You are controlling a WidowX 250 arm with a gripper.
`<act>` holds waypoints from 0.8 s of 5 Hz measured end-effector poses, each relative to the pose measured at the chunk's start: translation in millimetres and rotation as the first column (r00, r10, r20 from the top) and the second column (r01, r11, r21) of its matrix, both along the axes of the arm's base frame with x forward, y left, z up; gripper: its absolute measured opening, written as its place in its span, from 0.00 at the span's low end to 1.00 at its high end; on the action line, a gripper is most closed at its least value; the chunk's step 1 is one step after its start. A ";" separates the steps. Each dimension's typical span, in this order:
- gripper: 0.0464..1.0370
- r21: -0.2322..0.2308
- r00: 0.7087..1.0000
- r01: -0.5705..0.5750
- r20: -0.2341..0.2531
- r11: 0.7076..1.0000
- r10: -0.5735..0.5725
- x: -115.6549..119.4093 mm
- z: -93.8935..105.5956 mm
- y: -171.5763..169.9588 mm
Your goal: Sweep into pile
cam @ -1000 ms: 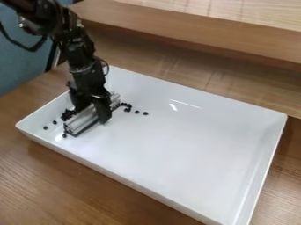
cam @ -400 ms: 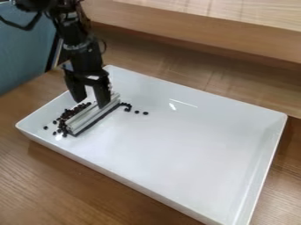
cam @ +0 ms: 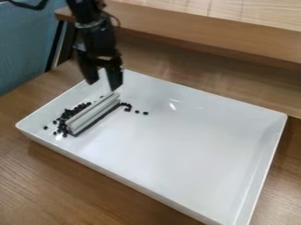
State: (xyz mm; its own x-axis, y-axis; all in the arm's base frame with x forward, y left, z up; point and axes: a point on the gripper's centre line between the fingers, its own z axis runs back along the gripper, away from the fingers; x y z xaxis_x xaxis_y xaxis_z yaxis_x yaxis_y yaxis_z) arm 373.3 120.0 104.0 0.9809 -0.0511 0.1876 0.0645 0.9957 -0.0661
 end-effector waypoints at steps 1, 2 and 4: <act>0.96 -0.015 0.998 0.057 -0.005 0.998 -0.057 7.8 7.1 -25.2; 0.96 -0.034 0.995 0.103 -0.006 0.994 -0.103 11.5 7.7 -45.7; 0.96 -0.033 0.983 0.182 -0.001 0.983 -0.183 11.5 11.3 -73.1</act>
